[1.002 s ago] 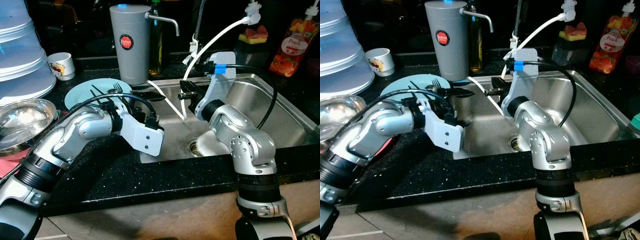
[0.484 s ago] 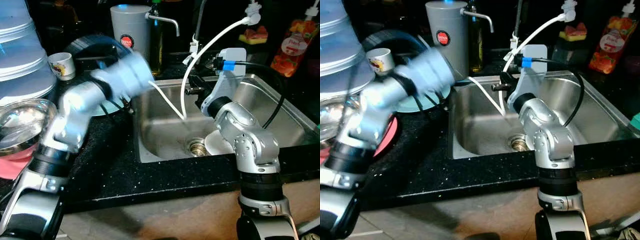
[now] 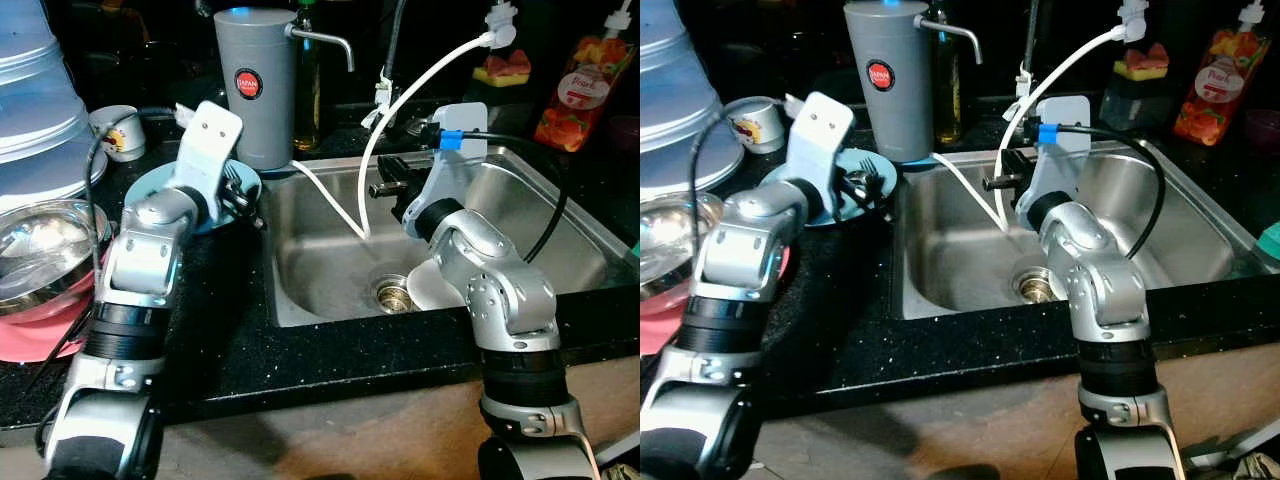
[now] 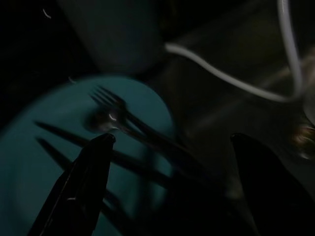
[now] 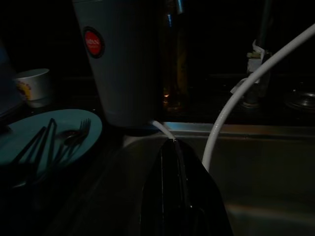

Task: Kitchen organization

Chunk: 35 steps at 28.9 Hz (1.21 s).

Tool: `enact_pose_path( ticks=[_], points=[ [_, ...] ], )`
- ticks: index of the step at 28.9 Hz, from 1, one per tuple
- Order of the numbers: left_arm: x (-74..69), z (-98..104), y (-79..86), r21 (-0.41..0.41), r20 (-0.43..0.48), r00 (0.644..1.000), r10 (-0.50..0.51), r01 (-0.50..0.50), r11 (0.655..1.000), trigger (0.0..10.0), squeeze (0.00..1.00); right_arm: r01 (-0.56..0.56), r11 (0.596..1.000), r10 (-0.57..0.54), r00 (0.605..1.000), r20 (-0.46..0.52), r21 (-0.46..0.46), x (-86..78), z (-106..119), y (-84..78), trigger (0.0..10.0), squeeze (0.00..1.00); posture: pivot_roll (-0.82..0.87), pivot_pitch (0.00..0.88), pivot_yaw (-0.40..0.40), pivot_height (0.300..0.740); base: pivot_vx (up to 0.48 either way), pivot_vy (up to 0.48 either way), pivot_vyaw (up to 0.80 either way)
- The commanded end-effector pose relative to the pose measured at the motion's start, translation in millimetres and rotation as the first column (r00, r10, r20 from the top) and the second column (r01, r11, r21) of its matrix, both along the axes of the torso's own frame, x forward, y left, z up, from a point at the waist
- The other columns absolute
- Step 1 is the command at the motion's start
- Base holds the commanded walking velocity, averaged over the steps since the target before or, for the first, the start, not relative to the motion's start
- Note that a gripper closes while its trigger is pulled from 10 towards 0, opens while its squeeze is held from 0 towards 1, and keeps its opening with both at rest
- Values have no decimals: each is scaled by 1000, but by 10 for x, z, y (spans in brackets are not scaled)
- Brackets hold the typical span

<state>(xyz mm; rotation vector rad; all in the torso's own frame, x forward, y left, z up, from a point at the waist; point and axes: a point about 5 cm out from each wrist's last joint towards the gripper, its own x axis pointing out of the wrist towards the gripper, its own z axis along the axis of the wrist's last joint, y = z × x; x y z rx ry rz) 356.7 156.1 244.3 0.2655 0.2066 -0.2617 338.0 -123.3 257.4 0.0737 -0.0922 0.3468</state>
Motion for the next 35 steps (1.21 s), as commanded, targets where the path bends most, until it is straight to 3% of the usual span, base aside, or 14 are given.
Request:
enact_pose_path(
  ticks=[1, 5, 10, 14, 15, 16, 17, 18, 19, 20, 21, 23, 24, 35],
  points=[
    [-52, -95, 20, 10, -86, 996, 32, -32, 999, 10000, 0, 2, 1000, -2, 1000, -6, -14, 0, -31, -11, 10000, 0, 21, 0, 4, 740, 0, 0, 0],
    [-142, -143, 11, -15, -191, 978, 77, -81, 997, 10000, 0, -28, 999, 27, 999, -23, -21, -13, -57, 0, 10000, 0, 19, 0, 6, 740, 0, 0, 0],
    [-170, -139, 31, -6, -199, 974, 106, -110, 994, 10000, 0, -68, 998, 67, 997, -42, -18, -29, -81, 17, 10000, 0, 18, 0, 5, 740, 0, 0, 0],
    [-262, -75, 168, 23, -209, 960, 187, -187, 982, 10000, 0, -214, 977, 214, 976, -35, 2, -115, -64, 23, 10000, 0, 22, 0, 2, 740, 0, 0, 0],
    [-275, -69, 188, 16, -216, 956, 199, -201, 980, 10000, 86, -233, 973, 232, 972, -30, -3, -128, -54, 16, 10000, 0, 23, 0, 0, 740, 0, 0, 0],
    [-287, -73, 206, 16, -223, 953, 206, -208, 978, 10000, 86, -245, 970, 245, 969, -26, -6, -136, -48, 12, 10000, 0, 24, 0, 0, 740, 0, 0, 0],
    [-299, -82, 226, 11, -232, 948, 217, -220, 975, 10000, 565, -262, 965, 262, 965, -21, -13, -144, -40, 12, 10000, 0, 24, 0, 0, 740, 0, 0, 0],
    [-299, -82, 226, 11, -232, 948, 217, -220, 975, 10000, 565, -262, 965, 262, 965, -21, -13, -144, -40, 12, 10000, 0, 24, 0, 0, 740, 0, 0, 0],
    [-311, -96, 237, 11, -242, 945, 219, -223, 975, 10000, 1000, -275, 961, 275, 961, -17, -21, -152, -33, 13, 10000, 0, 24, 0, -2, 740, 0, 0, 0],
    [-321, -106, 241, 9, -249, 943, 220, -225, 974, 10000, 1000, -284, 959, 283, 959, -15, -27, -156, -30, 14, 10000, 0, 24, 0, -2, 740, 0, 0, 0],
    [-330, -121, 239, -2, -259, 939, 226, -234, 972, 10000, 871, -302, 952, 302, 953, -13, -44, -167, -25, 22, 10000, 0, 25, 0, -2, 740, 0, 0, 0],
    [-338, -128, 233, -10, -268, 936, 229, -241, 971, 10000, 871, -317, 947, 316, 949, -13, -58, -177, -25, 26, 10000, 0, 26, 0, -3, 740, 0, 0, 0],
    [-338, -138, 230, -10, -271, 935, 230, -241, 970, 10000, 0, -324, 943, 324, 946, -12, -73, -183, -29, 29, 10000, 0, 26, 0, -3, 740, 0, 0, 0],
    [-369, -242, 168, -10, -325, 920, 218, -233, 972, 10000, 0, -362, 927, 362, 932, -13, -102, -232, -54, 21, 10000, 0, 23, 0, 6, 740, 0, 0, 0]
  ],
)
